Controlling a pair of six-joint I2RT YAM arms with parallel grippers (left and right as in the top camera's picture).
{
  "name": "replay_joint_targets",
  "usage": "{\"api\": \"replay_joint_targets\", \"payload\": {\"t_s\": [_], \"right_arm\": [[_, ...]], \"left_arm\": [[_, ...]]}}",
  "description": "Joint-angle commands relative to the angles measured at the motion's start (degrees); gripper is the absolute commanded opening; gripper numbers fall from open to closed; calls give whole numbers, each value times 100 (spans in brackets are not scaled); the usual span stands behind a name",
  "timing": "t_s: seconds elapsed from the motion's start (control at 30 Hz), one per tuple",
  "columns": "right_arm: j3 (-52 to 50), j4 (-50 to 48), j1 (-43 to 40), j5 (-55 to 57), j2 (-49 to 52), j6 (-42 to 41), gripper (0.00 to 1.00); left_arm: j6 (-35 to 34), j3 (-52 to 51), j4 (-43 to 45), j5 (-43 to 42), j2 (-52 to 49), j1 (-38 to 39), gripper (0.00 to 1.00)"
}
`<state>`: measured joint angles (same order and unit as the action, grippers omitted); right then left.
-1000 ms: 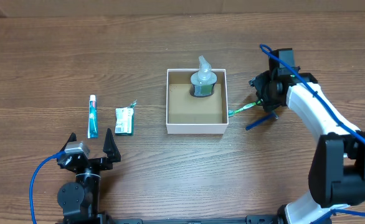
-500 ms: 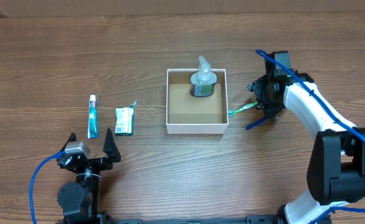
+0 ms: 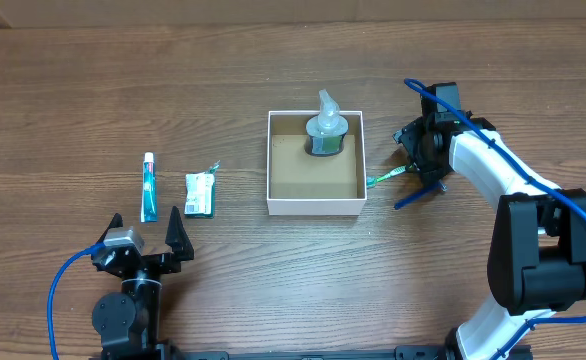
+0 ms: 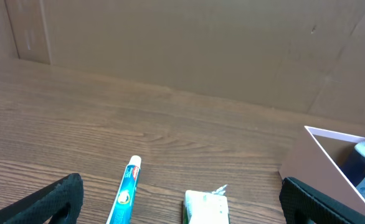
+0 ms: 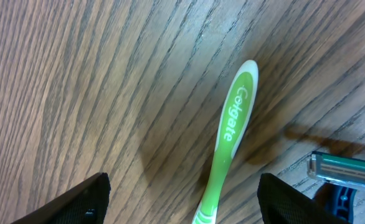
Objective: Pack container
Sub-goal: 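Lower the right gripper over the green toothbrush handle, then close the right gripper on the green toothbrush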
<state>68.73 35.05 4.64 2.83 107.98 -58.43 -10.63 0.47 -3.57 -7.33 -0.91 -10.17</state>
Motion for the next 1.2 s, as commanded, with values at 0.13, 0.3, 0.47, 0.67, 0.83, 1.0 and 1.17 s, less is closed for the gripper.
{"api": "replay_joint_targets", "payload": {"t_s": [0.13, 0.3, 0.47, 0.67, 0.83, 1.0, 1.17], "right_arm": [[-33, -448, 11, -13, 457, 245, 78], [-31, -1176, 11, -341, 457, 1541, 78], [-31, -1602, 4, -708, 461, 2680, 79], [-31, -1648, -398, -1427, 461, 3617, 84], [0, -1235, -831, -2052, 459, 3661, 84], [0, -822, -675, -2050, 461, 3657, 83], [0, -341, -435, -1880, 461, 3058, 84]], "left_arm": [[-92, -17, -7, -83, 59, -28, 100], [-92, -17, -7, -83, 59, -28, 100], [-92, -17, -7, -83, 59, -28, 100], [-92, -17, -7, -83, 59, -28, 100], [-92, -17, -7, -83, 59, -28, 100], [-92, -17, -7, -83, 59, -28, 100], [-92, -17, -7, -83, 59, -28, 100]]}}
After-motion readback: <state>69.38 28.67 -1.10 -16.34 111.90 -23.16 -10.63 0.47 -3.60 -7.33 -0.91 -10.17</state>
